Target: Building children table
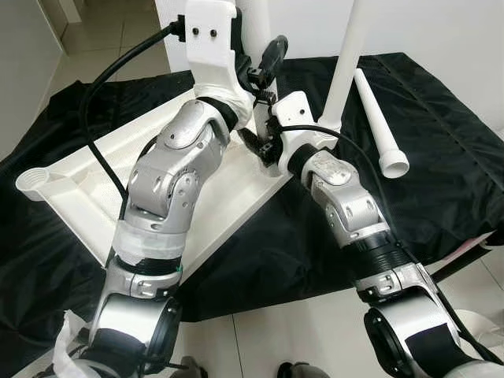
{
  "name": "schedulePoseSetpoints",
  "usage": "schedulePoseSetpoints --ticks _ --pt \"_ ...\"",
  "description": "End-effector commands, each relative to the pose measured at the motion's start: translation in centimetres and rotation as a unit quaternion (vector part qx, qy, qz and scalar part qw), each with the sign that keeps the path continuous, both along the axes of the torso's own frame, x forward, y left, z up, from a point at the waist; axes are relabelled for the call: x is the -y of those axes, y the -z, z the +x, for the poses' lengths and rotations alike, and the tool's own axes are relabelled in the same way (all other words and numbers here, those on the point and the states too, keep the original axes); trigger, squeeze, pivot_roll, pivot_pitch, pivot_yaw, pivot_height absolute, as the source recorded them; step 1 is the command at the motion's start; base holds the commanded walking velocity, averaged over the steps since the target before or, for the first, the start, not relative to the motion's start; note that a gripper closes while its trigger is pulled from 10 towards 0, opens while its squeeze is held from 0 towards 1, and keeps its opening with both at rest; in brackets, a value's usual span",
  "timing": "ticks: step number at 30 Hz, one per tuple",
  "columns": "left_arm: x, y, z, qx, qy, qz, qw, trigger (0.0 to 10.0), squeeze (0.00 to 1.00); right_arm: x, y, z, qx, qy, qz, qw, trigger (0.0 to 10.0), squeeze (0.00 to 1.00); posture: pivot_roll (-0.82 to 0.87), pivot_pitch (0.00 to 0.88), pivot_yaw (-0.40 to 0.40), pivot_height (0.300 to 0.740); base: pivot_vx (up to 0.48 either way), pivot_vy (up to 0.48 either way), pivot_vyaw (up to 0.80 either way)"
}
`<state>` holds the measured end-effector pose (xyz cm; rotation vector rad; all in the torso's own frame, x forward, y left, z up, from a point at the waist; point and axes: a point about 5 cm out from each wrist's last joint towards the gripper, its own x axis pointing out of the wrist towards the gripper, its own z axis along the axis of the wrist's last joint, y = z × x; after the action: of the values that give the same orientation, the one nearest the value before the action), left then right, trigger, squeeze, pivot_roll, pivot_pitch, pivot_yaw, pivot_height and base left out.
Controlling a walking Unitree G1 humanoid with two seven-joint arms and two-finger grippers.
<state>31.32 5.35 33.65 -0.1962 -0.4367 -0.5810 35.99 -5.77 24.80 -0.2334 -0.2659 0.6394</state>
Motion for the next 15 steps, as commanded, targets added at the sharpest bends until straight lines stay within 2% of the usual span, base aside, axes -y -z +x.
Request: schedulePoseSetpoints --ticks 1,8,10,11,15 --pt "0.8 -0.6 -0.8 0.021 0.02 -0.002 1.0 10.0 0.0 -0.4 0.1 0.0 -0.003 -0.009 -0.001 1.0 0.0 0.0 -0.03 0.072 0.024 0.74 0.0 0.0 0.0" --pt "1.0 -0.6 -0.9 0.023 0.024 0.001 0.999 10.0 0.0 -0.2 0.2 0.2 -0.012 0.003 0.011 1.0 0.0 0.0 -0.03 0.079 0.025 0.74 0.0 0.0 0.0" --pt "1.2 -0.7 -1.2 0.026 0.044 -0.004 0.999 10.0 0.0 -0.1 0.3 0.2 -0.032 0.013 0.055 0.998 10.0 0.0 -0.03 0.087 0.026 0.74 0.0 0.0 0.0" --pt "1.3 -0.7 -1.4 0.028 0.055 -0.009 0.998 10.0 1.0 -0.1 0.2 0.2 -0.042 0.015 0.078 0.996 10.0 0.0 -0.03 0.091 0.027 0.74 0.0 0.0 0.0" --pt "1.3 -0.5 -1.9 0.035 0.075 -0.005 0.997 10.0 1.0 0.2 0.2 0.1 -0.054 0.034 0.121 0.991 10.0 0.0 -0.03 0.094 0.029 0.74 0.0 0.0 0.0"
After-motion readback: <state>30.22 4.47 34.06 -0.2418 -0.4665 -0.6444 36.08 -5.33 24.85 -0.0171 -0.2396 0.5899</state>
